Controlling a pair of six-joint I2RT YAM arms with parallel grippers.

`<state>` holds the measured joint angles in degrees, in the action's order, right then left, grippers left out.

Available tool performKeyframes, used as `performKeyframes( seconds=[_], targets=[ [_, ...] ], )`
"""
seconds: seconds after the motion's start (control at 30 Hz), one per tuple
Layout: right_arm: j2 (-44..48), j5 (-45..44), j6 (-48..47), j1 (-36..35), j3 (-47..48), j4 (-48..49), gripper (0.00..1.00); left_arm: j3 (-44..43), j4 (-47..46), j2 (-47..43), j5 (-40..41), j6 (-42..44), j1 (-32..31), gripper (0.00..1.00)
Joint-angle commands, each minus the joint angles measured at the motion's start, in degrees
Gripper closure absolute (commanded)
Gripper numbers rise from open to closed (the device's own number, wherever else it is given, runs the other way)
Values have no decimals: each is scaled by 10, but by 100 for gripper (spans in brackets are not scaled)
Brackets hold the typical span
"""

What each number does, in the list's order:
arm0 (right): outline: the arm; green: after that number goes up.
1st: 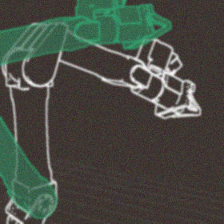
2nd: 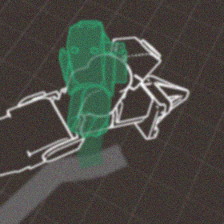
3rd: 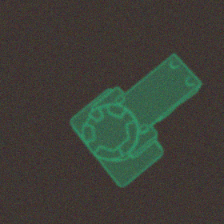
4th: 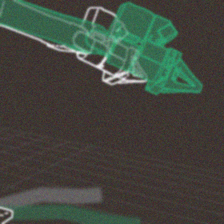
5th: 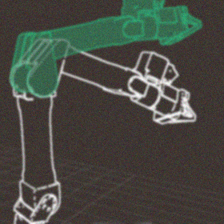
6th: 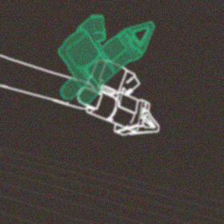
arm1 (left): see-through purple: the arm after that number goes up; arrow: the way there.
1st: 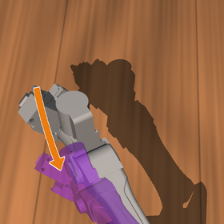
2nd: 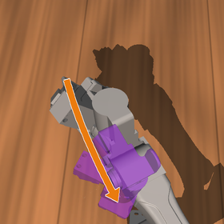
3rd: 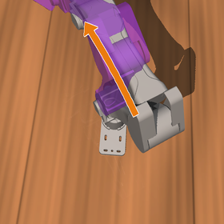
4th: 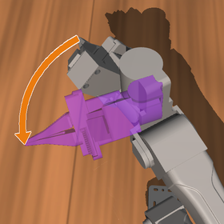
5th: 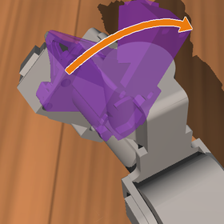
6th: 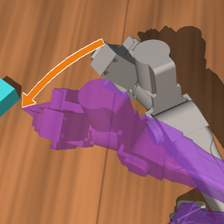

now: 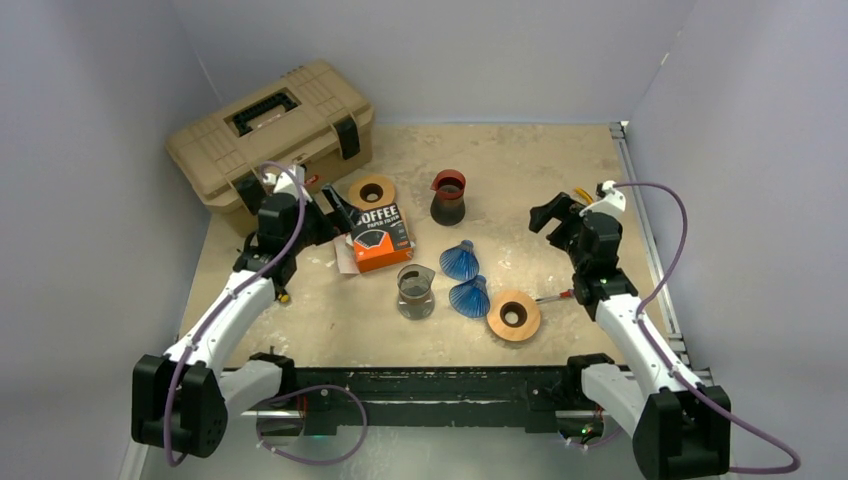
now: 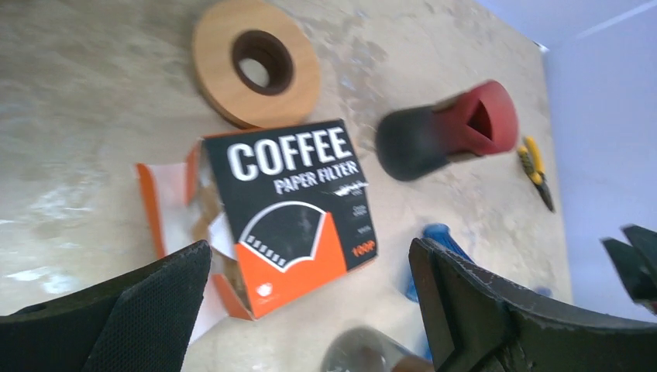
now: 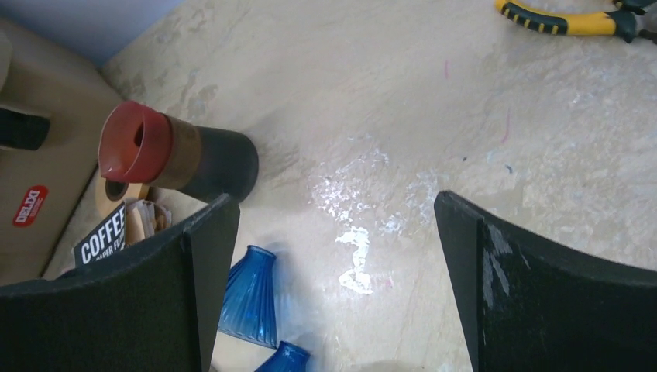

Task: Place the coffee filter in the dripper
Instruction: Adjust the coffee server at the center of the board.

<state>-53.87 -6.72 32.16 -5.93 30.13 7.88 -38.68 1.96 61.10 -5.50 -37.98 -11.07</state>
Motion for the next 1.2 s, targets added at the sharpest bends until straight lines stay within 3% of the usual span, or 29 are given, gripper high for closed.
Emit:
performKeyframes(
  seconds=[0.0, 0.13, 0.37, 0.57, 0.8, 1.17],
  targets=[
    [11, 49, 0, 1, 2, -12, 1, -7, -41, 22, -127, -42, -11, 1],
    [33, 52, -14, 1, 9, -43, 1, -28, -11, 46, -117, -29, -73, 0],
    [65, 66, -25, 1, 15, -63, 1, -114, 108, 91, -123, 69, -165, 4],
    [68, 72, -16, 1, 12, -73, 1, -185, 243, 121, -48, 148, -229, 6],
    [38, 116, -7, 1, 4, -58, 1, -186, 273, 146, -23, 158, -277, 13],
    [4, 139, -8, 1, 11, -67, 1, -180, 281, 174, -26, 172, -287, 25]
  ],
)
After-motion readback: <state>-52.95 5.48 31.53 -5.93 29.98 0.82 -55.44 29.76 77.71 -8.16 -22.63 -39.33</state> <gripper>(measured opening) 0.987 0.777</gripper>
